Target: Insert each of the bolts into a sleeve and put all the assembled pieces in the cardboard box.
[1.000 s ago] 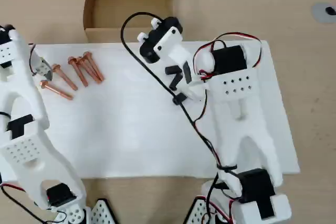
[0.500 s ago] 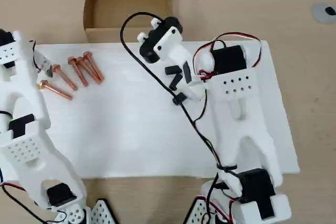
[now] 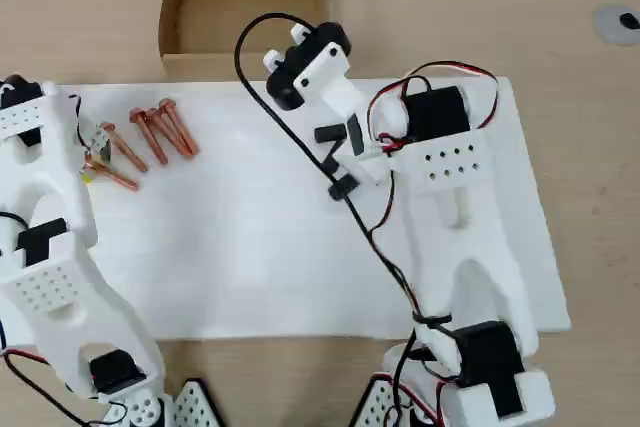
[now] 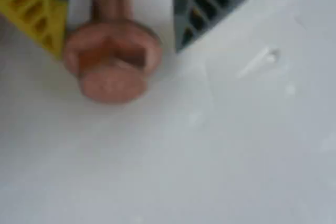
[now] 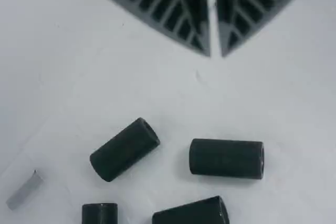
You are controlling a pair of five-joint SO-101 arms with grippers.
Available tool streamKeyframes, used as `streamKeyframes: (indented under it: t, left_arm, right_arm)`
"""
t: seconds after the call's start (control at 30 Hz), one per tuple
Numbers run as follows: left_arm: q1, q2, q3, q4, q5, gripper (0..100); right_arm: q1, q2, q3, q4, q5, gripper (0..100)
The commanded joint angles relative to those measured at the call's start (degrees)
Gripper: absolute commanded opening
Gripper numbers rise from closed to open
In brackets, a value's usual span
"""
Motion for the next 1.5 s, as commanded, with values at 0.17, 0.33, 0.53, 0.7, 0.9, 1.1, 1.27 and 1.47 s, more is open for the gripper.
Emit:
streamKeyframes:
  t: [0.17,0.33,0.53,0.7,0.9,1.1,1.27,1.47]
  left_arm:
    - [0.53,0.04,2.37,-3.78,0.18,1]
    - [0.62,-0.04,3.87,-3.25,0.18,1]
    - [0.70,-1.80,0.35,4.75,0.00,1]
    - [1.67,-10.51,-12.48,20.22,-5.54,1]
    - [3.78,-26.15,-18.99,29.45,-13.01,1]
    - [4.04,-45.32,-5.45,29.27,-22.07,1]
    - [6.95,-57.36,9.67,26.02,-35.34,1]
    - [6.95,-70.90,26.90,17.23,-44.31,1]
  right_arm:
    - [0.84,-0.31,-2.86,-0.53,-0.18,1.2]
    - [5.23,-0.31,-2.86,-0.53,-0.18,1.2]
    - [9.27,-0.31,-2.95,0.97,-0.09,1.2]
    - [7.69,-0.48,-4.44,5.10,-6.51,1.2]
    - [6.81,-3.74,-5.58,6.15,-20.48,1.2]
    - [2.24,-9.27,2.77,4.48,-24.97,1.1]
    - [7.87,-15.25,12.53,-7.65,-38.86,1.2]
    - [-1.19,-12.09,34.42,-25.76,-42.90,1.1]
